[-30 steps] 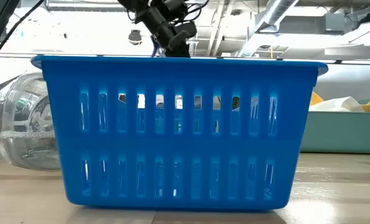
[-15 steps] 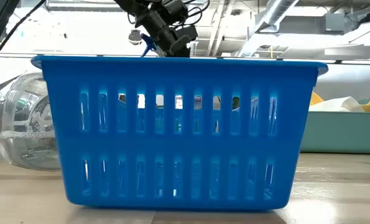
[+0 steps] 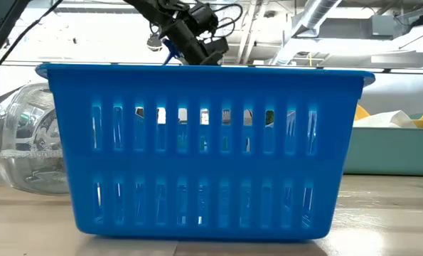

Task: Pick & Place Kitchen Items
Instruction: Put the white plastic restorer bottle into the blue bin

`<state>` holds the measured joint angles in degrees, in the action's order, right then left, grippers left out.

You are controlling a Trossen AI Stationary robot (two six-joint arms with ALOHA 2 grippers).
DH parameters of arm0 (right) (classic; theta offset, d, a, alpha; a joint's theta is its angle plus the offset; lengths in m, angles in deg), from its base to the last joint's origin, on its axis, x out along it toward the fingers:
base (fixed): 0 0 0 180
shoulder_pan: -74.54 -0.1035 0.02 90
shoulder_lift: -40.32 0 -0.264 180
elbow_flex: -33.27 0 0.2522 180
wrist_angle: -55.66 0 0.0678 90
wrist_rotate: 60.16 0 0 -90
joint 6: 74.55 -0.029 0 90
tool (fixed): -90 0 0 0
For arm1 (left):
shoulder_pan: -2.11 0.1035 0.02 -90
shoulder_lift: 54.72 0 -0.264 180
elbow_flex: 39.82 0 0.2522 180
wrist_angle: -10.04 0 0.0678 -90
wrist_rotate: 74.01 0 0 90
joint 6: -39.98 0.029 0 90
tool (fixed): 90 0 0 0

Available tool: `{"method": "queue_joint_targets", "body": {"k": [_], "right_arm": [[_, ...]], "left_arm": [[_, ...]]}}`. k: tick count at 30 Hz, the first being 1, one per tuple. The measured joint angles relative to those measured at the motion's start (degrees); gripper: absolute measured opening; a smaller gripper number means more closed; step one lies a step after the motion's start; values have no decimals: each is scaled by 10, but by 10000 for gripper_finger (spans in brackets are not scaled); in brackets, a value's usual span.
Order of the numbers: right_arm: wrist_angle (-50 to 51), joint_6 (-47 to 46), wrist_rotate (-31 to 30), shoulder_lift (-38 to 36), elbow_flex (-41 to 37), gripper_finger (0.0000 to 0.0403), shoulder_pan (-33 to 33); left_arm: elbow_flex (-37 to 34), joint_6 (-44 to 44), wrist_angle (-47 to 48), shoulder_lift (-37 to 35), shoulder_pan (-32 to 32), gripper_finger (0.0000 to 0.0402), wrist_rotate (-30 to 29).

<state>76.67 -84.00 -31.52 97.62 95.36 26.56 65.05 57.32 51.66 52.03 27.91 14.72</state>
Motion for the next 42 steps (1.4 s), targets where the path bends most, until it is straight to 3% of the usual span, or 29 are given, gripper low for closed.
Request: {"method": "queue_joint_targets", "body": {"k": [12,31,42], "right_arm": [[0,4,0,0,0,336,0],[0,5,0,0,0,336,0],[0,7,0,0,0,336,0]], "left_arm": [[0,6,2,12,1,110,-44],[1,4,11,12,3,110,-45],[1,2,7,12,3,190,-45]]}}
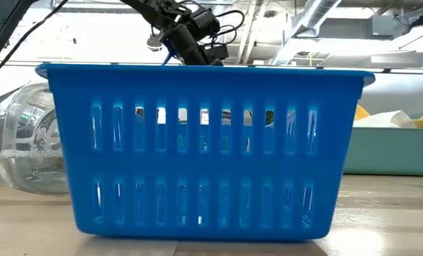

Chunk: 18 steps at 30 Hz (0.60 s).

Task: Pick & Place Kitchen Items
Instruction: Put the white plastic restorer bottle into the blue bin

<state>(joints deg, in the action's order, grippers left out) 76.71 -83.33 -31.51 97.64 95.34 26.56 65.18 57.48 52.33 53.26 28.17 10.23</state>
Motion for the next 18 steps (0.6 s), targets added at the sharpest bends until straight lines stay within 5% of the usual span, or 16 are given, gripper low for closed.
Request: {"method": "queue_joint_targets", "body": {"k": [18], "right_arm": [[0,0,0,0,0,336,0]], "left_arm": [[0,2,-21,0,-14,195,13]]}}
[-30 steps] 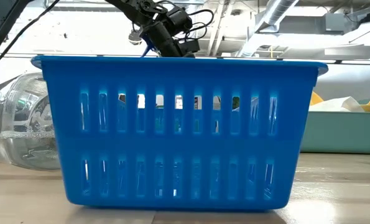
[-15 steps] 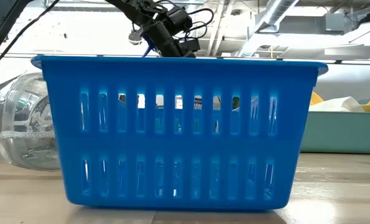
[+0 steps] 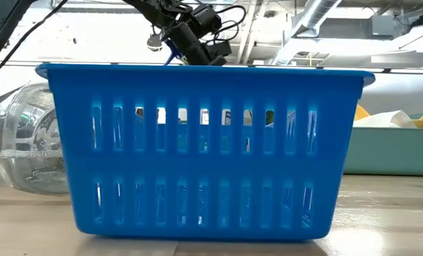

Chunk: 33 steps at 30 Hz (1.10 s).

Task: Pick & Place Kitchen Items
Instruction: Put the white plastic restorer bottle into the blue bin, then adjust the blue spray bottle in the blue bin

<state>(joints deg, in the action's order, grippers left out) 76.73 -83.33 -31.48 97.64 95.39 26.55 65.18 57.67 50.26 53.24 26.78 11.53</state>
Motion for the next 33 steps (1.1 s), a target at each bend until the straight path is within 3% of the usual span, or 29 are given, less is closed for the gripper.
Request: {"method": "queue_joint_targets", "body": {"k": [33], "right_arm": [[0,0,6,0,0,336,0]], "left_arm": [[0,-1,27,0,-5,195,36]]}}
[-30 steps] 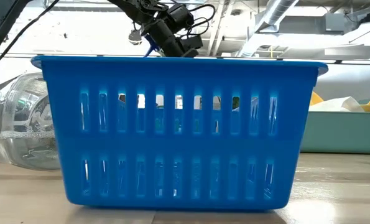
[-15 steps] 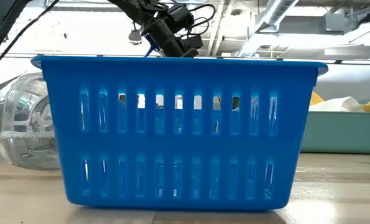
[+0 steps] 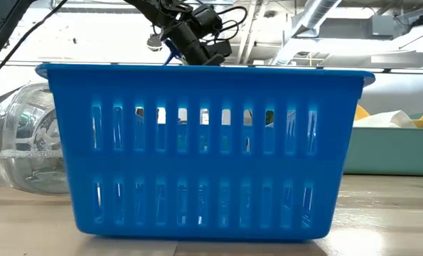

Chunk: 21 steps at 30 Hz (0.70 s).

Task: Pick & Place Kitchen Items
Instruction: Adjust the blue spray bottle in the blue bin

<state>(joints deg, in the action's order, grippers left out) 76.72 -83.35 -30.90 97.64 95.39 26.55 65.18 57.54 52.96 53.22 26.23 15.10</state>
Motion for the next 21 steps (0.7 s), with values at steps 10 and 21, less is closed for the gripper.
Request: {"method": "queue_joint_targets", "body": {"k": [10,21], "right_arm": [[0,0,2,0,0,336,0],[0,-1,7,0,0,336,0]], "left_arm": [[0,0,-6,-30,-24,195,66],[-1,0,7,-151,-94,195,113]]}}
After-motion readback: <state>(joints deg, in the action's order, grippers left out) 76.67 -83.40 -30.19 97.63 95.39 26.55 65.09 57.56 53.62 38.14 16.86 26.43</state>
